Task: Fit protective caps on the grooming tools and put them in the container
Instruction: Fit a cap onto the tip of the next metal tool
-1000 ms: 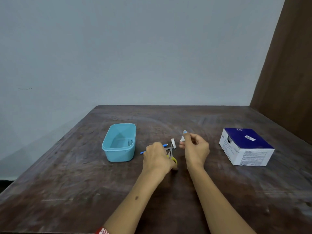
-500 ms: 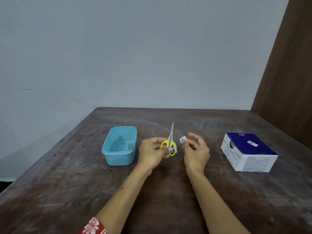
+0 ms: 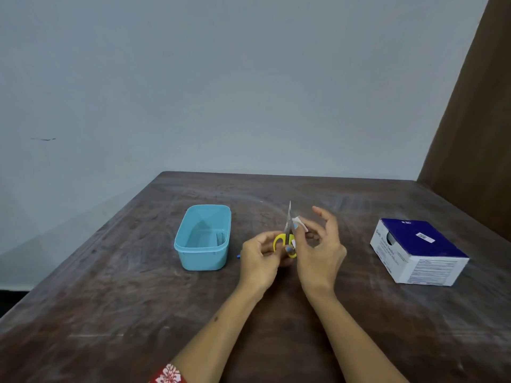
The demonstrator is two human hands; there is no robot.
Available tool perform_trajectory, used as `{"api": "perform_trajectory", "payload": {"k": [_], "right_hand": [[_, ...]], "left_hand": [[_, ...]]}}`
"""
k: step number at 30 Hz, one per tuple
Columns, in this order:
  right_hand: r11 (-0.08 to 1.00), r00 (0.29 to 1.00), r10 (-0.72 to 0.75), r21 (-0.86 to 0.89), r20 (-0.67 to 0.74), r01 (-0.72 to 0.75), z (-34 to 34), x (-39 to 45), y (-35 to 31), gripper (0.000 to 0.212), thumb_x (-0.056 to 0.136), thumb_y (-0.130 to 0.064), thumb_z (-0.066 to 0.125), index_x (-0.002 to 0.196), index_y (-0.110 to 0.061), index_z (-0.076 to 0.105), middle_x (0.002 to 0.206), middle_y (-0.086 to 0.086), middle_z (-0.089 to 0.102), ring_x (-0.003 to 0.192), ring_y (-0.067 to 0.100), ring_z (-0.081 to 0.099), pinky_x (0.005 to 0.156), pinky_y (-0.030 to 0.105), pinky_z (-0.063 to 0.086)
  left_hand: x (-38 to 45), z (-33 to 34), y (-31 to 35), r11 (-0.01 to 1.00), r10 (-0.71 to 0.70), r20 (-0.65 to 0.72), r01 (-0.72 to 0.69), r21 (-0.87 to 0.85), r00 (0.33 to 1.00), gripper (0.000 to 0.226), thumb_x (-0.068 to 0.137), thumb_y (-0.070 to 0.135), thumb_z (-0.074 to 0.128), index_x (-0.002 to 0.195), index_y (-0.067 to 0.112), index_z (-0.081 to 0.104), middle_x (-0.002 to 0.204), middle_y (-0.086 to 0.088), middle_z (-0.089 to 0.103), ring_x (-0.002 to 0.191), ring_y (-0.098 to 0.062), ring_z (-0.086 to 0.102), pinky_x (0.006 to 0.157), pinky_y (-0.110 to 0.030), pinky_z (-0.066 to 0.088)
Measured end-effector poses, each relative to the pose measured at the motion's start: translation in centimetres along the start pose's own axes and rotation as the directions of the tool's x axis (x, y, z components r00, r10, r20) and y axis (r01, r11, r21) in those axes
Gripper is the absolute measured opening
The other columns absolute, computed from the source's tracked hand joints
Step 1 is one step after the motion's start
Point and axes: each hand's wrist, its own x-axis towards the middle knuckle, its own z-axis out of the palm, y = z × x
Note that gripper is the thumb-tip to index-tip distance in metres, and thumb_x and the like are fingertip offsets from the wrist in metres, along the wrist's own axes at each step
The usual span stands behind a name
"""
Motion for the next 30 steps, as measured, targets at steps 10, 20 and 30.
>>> {"api": "perform_trajectory", "payload": {"k": [10, 20, 30], "right_hand": [[0.964, 0.961, -0.174, -0.16, 0.214, 0.21, 0.33, -0.74, 1.0, 0.023, 0.081, 0.007, 0.063, 0.101, -0.005, 0.068, 0.094, 0.008, 0.072, 0.081, 0.024, 0.069, 0.072, 0.043, 0.057], [0.946, 0.958, -0.277, -0.156, 0.078, 0.286, -0.08, -0.12, 0.42, 0.016, 0.075, 0.013, 0.067, 0.085, 0.002, 0.073, 0.084, 0.01, 0.07, 0.074, 0.016, 0.065, 0.071, 0.015, 0.05], [0.937, 0.956, -0.285, -0.192, 0.067, 0.293, -0.16, -0.12, 0.12, 0.028, 0.081, 0.017, 0.057, 0.101, 0.001, 0.071, 0.098, 0.011, 0.067, 0.088, 0.009, 0.061, 0.081, 0.006, 0.044]], "left_hand": [[-0.08, -0.56, 0.39, 0.992, -0.057, -0.025, 0.054, -0.114, 0.998, 0.018, 0.081, -0.012, 0.062, 0.091, 0.001, 0.068, 0.067, -0.002, 0.071, 0.061, -0.011, 0.068, 0.054, -0.023, 0.056], [-0.6, -0.53, 0.78, 0.993, -0.088, 0.086, 0.094, -0.067, 0.992, 0.016, 0.079, -0.01, 0.065, 0.093, -0.002, 0.067, 0.073, -0.01, 0.068, 0.062, -0.012, 0.067, 0.059, -0.024, 0.058], [-0.62, -0.76, 0.77, 0.989, -0.141, 0.174, 0.147, -0.019, 0.975, 0.022, 0.08, -0.006, 0.065, 0.102, -0.002, 0.066, 0.077, -0.007, 0.07, 0.071, -0.014, 0.069, 0.065, -0.027, 0.059]]}}
